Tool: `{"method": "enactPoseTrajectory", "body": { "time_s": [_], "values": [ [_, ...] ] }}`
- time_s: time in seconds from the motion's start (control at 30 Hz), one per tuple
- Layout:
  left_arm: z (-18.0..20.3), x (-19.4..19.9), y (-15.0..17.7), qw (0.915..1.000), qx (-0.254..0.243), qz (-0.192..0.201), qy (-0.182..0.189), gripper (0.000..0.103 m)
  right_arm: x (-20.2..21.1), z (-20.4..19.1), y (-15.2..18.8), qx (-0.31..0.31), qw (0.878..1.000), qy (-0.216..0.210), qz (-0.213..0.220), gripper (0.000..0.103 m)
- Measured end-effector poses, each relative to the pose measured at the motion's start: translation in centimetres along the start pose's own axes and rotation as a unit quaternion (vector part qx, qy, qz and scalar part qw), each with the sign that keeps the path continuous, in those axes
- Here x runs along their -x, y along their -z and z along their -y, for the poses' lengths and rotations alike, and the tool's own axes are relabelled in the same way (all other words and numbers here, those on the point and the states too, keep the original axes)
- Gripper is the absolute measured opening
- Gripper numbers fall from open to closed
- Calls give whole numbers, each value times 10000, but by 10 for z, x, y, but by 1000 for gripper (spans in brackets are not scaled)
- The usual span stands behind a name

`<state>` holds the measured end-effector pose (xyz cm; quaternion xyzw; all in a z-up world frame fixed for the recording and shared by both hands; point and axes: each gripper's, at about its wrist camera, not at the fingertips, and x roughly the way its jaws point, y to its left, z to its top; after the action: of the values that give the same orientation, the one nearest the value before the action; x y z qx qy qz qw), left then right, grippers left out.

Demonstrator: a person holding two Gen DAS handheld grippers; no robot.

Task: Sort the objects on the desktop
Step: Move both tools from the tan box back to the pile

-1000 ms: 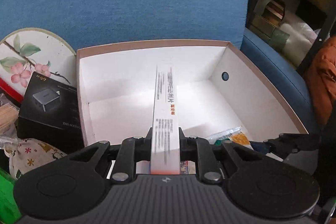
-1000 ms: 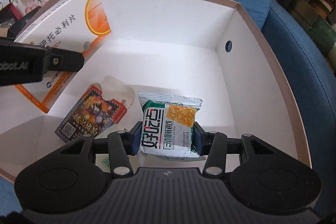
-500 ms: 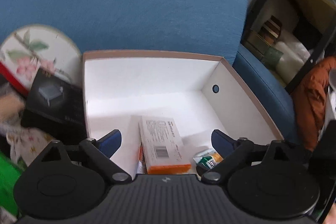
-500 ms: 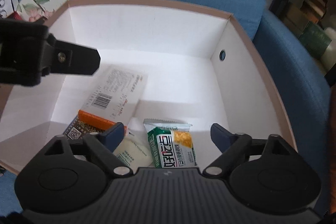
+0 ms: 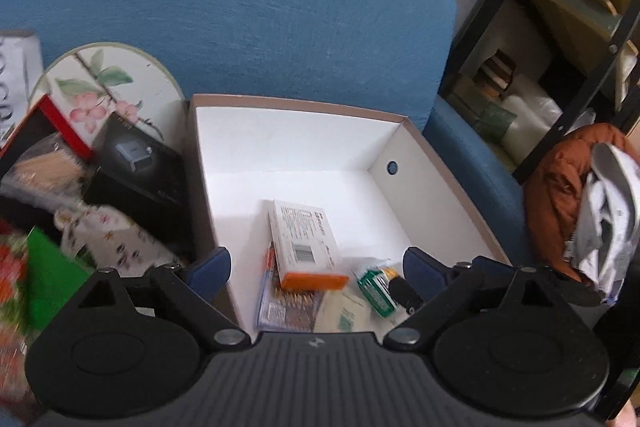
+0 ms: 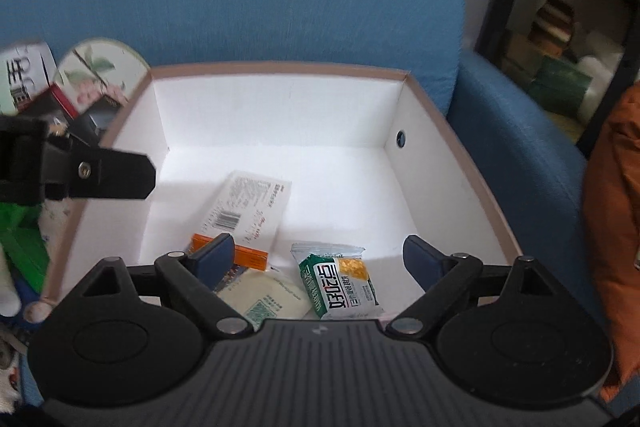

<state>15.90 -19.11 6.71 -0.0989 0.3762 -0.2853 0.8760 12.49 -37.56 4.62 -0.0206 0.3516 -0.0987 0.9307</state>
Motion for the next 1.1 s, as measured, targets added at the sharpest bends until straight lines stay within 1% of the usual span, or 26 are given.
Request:
{"method": "enactPoseTrajectory", "body": {
  "time_s": [0.13, 0.2, 0.23, 0.3, 0.43, 0.53, 0.73, 0.83, 0.93, 1.0, 1.1],
  "values": [
    [-5, 32, 17, 9999, 59, 75, 72, 96, 37, -9, 12, -164, 9987, -179, 456, 90],
    [-8, 49, 31, 9999, 28, 137, -51, 96, 55, -15, 21, -235, 9967, -362, 688, 91],
    [-11, 57, 39, 9998, 23, 164, -139, 96, 63, -19, 26, -275, 9955, -460, 779, 94],
    [-17, 73, 55, 9993, -27, 286, -256, 96, 77, -28, 37, -303, 9934, -640, 908, 95],
    [-31, 105, 92, 9966, -295, 530, -553, 96, 98, -60, 65, 179, 9897, -831, 1155, 95],
    [-44, 121, 117, 9954, -238, 561, -743, 96, 108, -84, 87, 505, 9856, -976, 1282, 95],
    [-83, 140, 158, 9941, 160, 372, -1010, 96, 112, -131, 125, 1008, 9761, -1533, 1165, 95],
    [-101, 143, 172, 9923, 318, 283, -1161, 95, 106, -150, 140, 1106, 9721, -1860, 905, 95],
    [-113, 143, 179, 9906, 401, 254, -1287, 94, 97, -165, 155, 1161, 9671, -2153, 702, 95],
    [-119, 142, 179, 9897, 470, 229, -1335, 94, 92, -173, 163, 1190, 9648, -2262, 611, 95],
    [-129, 141, 178, 9899, 668, 180, -1240, 90, 91, -174, 168, 1220, 9611, -2416, 543, 93]
  ]
}}
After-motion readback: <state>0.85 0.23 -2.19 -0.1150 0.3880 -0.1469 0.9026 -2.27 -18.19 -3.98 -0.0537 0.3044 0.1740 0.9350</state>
